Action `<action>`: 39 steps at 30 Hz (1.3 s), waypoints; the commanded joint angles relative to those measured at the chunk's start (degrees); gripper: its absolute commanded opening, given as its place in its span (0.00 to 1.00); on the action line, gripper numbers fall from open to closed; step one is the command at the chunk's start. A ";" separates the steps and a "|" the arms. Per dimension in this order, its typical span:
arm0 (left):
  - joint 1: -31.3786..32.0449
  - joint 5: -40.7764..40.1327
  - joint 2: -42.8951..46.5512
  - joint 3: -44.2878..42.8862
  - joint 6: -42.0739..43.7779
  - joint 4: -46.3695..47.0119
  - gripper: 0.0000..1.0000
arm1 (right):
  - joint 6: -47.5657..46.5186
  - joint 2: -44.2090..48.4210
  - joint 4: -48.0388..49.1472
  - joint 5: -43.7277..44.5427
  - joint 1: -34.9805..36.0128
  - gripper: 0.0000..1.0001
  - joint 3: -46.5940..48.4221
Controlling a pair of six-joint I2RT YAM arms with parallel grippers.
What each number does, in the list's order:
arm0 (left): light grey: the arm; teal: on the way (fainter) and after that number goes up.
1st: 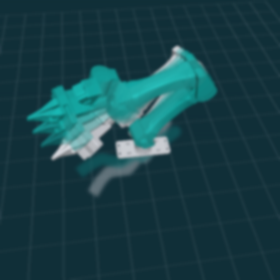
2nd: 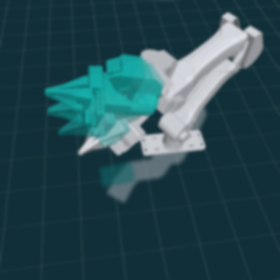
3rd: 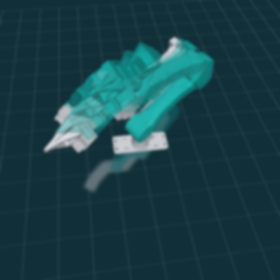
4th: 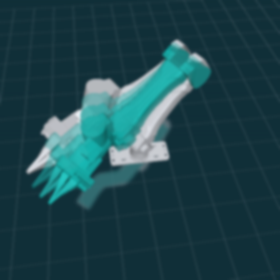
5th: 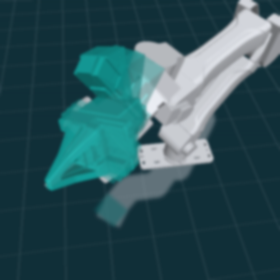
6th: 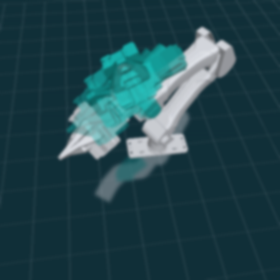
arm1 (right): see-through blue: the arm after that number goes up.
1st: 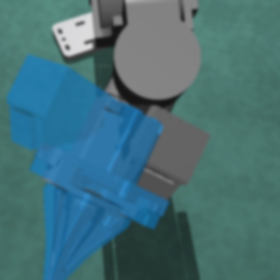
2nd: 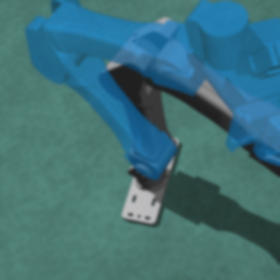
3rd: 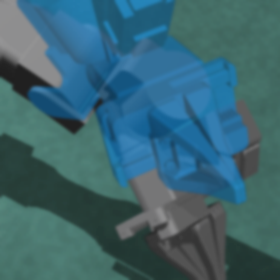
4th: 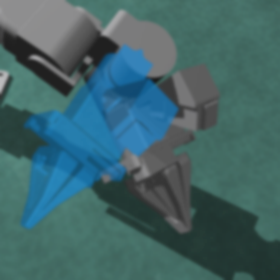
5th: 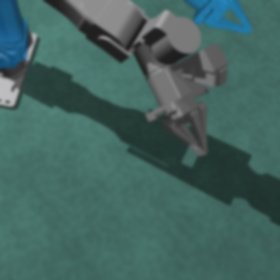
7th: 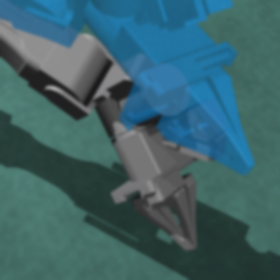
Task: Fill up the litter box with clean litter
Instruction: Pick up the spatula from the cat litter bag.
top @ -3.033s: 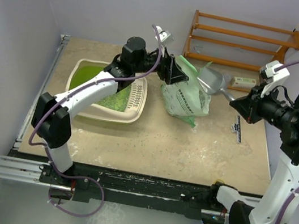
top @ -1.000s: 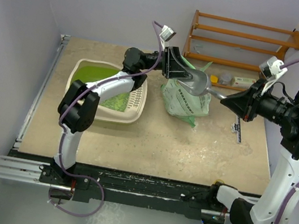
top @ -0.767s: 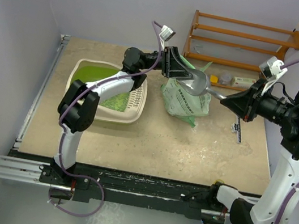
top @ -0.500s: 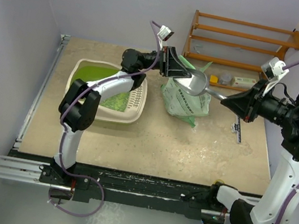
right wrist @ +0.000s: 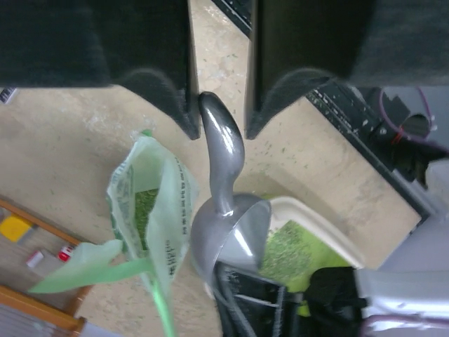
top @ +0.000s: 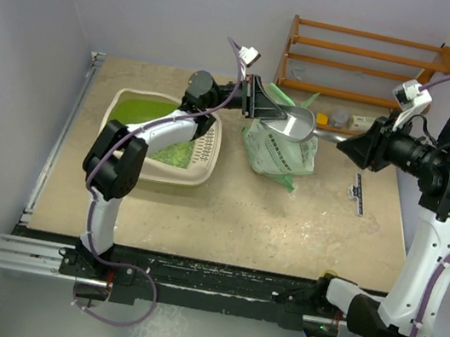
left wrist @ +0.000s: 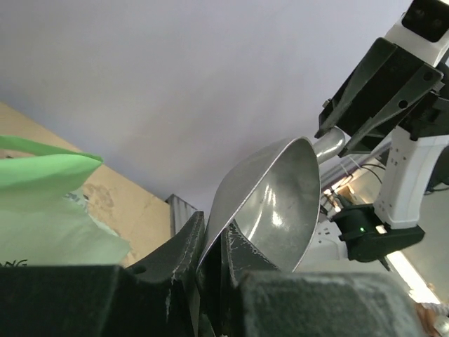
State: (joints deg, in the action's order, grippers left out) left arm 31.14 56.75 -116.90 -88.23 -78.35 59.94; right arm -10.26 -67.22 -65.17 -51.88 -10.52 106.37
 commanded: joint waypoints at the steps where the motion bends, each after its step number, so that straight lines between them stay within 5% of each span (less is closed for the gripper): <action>1: 0.35 -8.40 7.68 -0.96 12.98 -14.28 0.03 | 2.21 -0.95 6.26 4.83 -0.06 0.41 0.57; 3: 0.10 -11.65 8.60 -0.86 14.21 -17.44 0.03 | 3.39 -1.87 6.10 4.94 -0.11 0.51 1.34; 13: -0.20 -20.32 10.36 0.79 13.90 -20.82 0.03 | 11.97 -7.64 7.56 -2.80 -0.56 0.64 5.69; 26: -0.11 -26.05 11.53 1.32 11.33 -19.53 0.03 | 25.79 -12.66 18.66 -18.96 -2.46 0.62 -1.76; 39: 1.79 -27.04 12.31 0.60 12.65 -22.79 0.03 | 23.71 -13.57 17.80 -17.05 -2.46 0.51 -4.52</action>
State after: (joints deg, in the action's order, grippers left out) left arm 32.05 34.09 -107.98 -86.39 -66.81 37.28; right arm 12.40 -81.34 -48.77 -65.89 -13.56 103.24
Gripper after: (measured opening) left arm 0.086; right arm 0.534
